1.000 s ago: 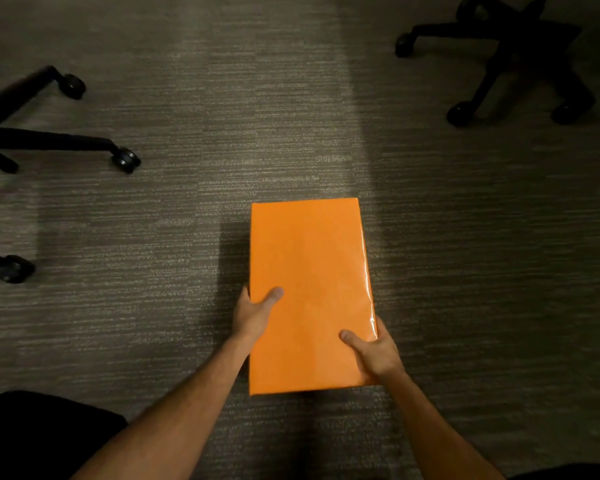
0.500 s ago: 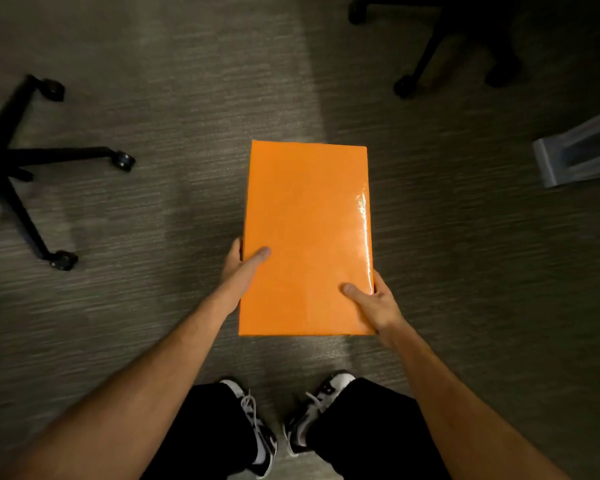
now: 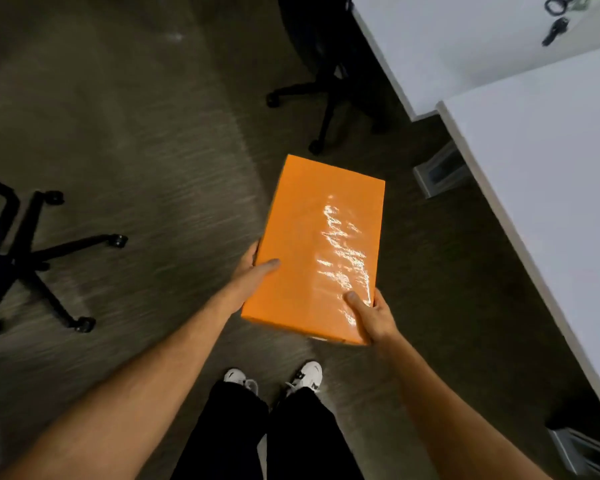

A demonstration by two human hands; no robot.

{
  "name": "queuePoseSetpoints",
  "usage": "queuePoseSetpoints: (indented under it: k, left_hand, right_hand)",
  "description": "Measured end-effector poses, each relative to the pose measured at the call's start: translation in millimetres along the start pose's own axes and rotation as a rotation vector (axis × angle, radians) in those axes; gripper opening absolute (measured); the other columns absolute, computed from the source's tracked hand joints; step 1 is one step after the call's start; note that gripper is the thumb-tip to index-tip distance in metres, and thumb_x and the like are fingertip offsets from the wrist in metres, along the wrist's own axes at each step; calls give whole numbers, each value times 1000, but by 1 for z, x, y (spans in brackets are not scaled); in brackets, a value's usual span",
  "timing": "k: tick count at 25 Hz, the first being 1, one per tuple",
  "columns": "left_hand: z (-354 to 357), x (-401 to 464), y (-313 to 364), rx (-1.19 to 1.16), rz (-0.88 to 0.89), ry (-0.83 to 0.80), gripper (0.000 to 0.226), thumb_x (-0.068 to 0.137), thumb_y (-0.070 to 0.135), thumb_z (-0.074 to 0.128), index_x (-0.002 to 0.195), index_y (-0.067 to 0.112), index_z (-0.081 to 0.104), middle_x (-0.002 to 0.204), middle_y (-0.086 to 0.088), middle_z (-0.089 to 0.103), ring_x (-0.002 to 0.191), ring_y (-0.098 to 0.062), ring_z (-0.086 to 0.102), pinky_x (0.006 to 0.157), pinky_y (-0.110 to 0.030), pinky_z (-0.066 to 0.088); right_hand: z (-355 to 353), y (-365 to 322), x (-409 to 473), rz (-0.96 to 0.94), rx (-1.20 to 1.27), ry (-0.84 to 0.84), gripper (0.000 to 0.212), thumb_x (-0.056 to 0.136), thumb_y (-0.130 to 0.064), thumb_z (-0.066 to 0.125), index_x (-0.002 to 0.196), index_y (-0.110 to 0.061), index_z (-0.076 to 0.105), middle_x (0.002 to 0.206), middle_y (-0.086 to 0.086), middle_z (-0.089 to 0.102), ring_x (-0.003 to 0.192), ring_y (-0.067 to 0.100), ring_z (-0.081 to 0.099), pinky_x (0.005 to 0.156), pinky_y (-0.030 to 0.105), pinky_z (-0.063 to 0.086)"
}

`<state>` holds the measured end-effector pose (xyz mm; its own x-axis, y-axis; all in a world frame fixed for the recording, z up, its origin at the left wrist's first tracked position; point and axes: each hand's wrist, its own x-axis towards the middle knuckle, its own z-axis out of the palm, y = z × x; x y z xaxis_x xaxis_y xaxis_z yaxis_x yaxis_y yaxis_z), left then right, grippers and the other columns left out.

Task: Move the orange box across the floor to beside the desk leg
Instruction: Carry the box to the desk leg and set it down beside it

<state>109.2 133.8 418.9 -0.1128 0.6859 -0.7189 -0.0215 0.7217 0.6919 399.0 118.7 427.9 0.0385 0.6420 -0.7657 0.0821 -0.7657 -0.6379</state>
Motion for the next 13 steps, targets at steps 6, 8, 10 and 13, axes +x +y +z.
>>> queuePoseSetpoints:
  k: [6, 8, 10, 13]
  left_hand:
    - [49, 77, 45, 159, -50, -150, 70, 88, 36, 74, 147, 42, 36, 122, 9, 61, 102, -15, 63, 72, -29, 50]
    - [69, 120, 50, 216, -97, -219, 74, 88, 37, 73, 150, 41, 33, 131, 3, 58, 105, -20, 62, 80, -36, 53]
    - [99, 175, 53, 316, -52, -300, 74, 87, 38, 75, 149, 38, 34, 136, 0, 56, 111, -22, 61, 91, -44, 52]
    - [140, 260, 53, 419, 29, -331, 76, 81, 42, 78, 146, 34, 40, 133, 3, 57, 112, -18, 57, 91, -37, 50]
  right_hand:
    - [-31, -1, 29, 121, 96, 63, 66, 81, -41, 78, 137, -22, 47, 124, 13, 66, 105, 34, 70, 95, 56, 55]
    - [-41, 2, 55, 156, 123, 117, 59, 82, -42, 77, 131, -25, 48, 120, 12, 68, 99, 32, 73, 88, 52, 59]
    - [-53, 9, 99, 203, 198, 205, 55, 81, -43, 77, 125, -28, 48, 114, 10, 69, 89, 29, 75, 72, 42, 62]
    - [-60, 26, 175, 251, 217, 312, 69, 73, -53, 77, 129, -23, 48, 108, 7, 67, 91, 27, 71, 70, 38, 60]
